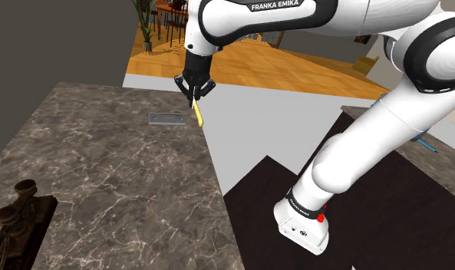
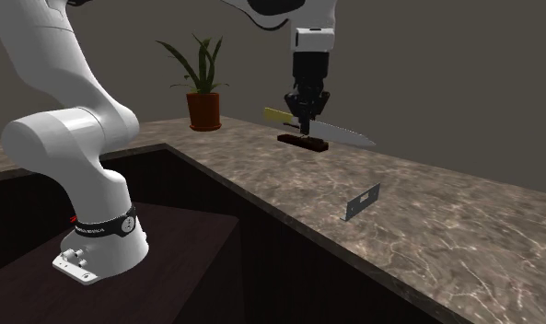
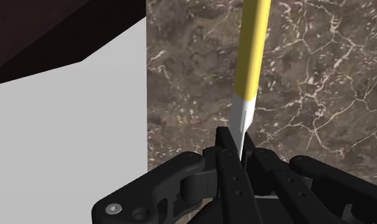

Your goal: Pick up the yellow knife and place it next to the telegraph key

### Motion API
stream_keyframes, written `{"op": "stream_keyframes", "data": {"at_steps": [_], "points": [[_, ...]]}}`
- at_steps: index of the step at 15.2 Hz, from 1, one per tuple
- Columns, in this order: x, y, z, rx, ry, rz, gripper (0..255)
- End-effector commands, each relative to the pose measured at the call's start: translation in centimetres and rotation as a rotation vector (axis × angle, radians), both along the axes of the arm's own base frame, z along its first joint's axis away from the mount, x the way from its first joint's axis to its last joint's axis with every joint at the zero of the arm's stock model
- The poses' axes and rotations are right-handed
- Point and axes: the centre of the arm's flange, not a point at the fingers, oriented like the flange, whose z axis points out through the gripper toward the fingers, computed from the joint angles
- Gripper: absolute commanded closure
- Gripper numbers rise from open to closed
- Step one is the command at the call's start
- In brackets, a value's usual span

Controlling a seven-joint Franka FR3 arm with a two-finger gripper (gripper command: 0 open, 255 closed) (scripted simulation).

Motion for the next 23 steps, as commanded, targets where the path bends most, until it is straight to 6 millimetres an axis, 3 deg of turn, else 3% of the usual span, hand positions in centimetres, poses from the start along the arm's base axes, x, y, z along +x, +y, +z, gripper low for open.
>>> {"op": "stream_keyframes", "data": {"at_steps": [1, 21, 23], "points": [[-0.3, 2.2, 0.2, 0.0, 0.0, -0.001, 255], [-2.8, 28.5, 0.2, 0.0, 0.0, -0.001, 255], [-2.9, 28.9, -0.3, 0.0, 0.0, -0.001, 255]]}}
